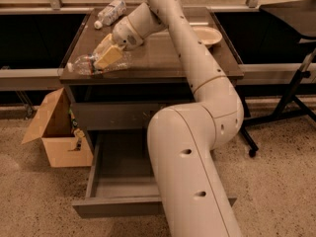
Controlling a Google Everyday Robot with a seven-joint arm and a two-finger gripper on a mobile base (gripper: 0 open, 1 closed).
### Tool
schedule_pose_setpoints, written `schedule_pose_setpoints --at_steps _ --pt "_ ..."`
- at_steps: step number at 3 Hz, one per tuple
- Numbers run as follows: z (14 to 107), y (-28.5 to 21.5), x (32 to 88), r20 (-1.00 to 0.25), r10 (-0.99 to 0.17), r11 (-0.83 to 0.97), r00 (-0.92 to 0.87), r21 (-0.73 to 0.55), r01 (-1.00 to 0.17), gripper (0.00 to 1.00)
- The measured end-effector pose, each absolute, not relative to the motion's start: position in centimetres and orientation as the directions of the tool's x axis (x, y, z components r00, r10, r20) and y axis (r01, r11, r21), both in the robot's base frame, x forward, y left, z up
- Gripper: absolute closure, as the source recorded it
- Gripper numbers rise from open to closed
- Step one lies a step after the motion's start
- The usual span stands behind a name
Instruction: Place water bottle into middle drawer
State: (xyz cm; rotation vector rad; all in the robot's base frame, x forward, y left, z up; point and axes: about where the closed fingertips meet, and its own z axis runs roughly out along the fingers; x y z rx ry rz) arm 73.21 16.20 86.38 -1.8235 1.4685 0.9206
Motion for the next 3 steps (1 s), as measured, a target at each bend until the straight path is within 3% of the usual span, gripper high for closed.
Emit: schedule_pose_setpoints --at_steps 1,3 --pt "86.4 16.2 73.2 -0.822 -0.552 -0.194 0.141 -0.038 -0.980 1.00" --pt "89.4 16.9 70.8 -0.915 -0.378 -0.193 0.138 -0.068 -0.979 1.00"
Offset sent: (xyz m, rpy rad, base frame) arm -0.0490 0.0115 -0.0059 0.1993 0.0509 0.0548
